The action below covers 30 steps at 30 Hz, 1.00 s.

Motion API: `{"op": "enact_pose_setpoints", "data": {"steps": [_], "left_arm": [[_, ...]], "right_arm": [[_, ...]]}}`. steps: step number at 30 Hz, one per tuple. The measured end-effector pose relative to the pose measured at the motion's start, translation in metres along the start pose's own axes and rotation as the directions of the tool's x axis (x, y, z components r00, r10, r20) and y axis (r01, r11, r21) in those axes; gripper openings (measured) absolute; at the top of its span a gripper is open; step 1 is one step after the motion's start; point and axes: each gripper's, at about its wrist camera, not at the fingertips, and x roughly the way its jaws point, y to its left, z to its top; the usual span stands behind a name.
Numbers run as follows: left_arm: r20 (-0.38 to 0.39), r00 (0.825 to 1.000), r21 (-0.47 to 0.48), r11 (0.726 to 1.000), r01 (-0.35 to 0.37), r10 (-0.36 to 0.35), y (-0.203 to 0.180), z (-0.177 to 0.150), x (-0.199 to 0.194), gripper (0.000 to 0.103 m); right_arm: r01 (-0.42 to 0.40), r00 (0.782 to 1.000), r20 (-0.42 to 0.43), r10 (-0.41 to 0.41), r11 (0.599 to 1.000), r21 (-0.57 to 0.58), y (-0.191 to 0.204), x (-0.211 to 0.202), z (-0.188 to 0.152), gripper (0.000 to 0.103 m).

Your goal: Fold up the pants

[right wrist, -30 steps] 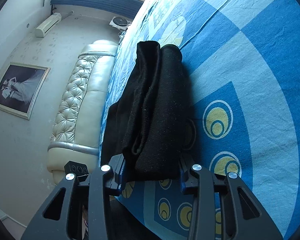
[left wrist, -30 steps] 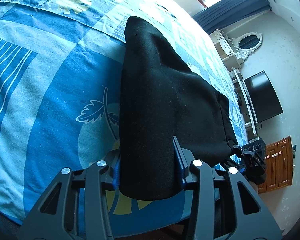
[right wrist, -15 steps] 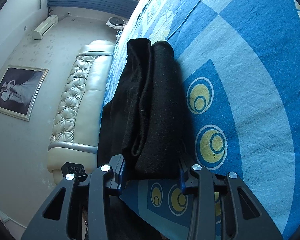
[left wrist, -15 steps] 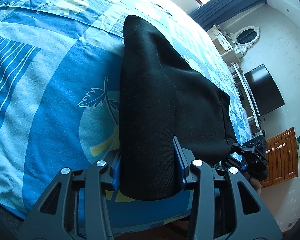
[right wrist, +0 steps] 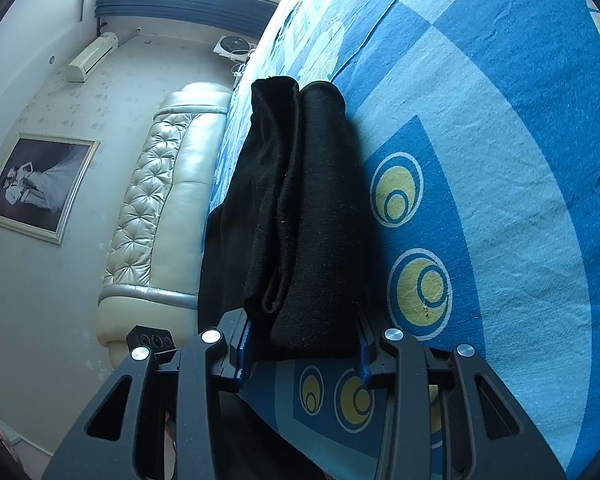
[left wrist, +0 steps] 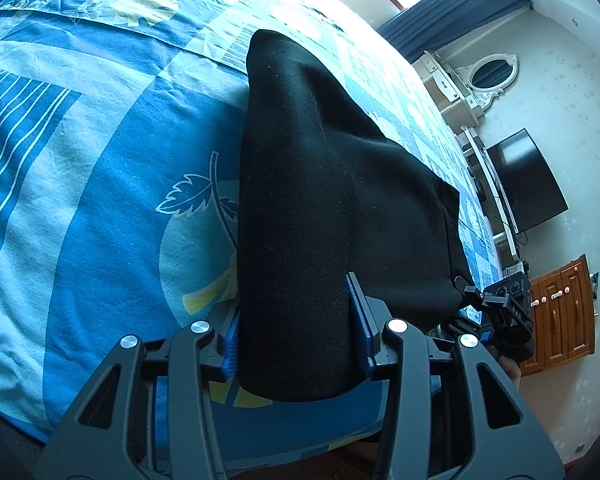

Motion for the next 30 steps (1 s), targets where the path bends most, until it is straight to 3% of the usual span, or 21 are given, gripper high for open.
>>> {"op": "enact_pose_setpoints", "data": {"steps": [7,12,18,23,30], "left_arm": [[0.044,0.998,0.048,0.998,-0.051,0.049,-0.002,-0.002,-0.002,0.062],[0.088,0.989,0.097,0.987,-0.127,0.118,-0.008,-0.004,-0.003,0.076],[0.108,0.979,0.086,0.979,-0.184,0.174,-0.009,-0.007,-0.004,0.089],[0.135,0.962,0.107,0.962,-0.253,0.238,-0.015,-0.012,-0.010,0.092],[0.142,0.943,0.096,0.944,-0.317,0.302,-0.023,-0.019,-0.013,0.094]], "right_arm": [[-0.020,1.000,0.009,0.020,1.000,0.008,-0.005,-0.003,0.001,0.041],[-0.072,0.997,0.017,0.071,0.997,0.036,-0.010,-0.005,0.002,0.049],[-0.100,0.995,0.004,0.100,0.995,0.030,-0.008,-0.007,0.003,0.062],[-0.068,0.998,-0.014,0.068,0.998,-0.016,0.002,-0.011,0.001,0.073],[0.022,0.999,-0.047,-0.026,0.996,-0.089,0.008,-0.023,-0.008,0.076]]}}
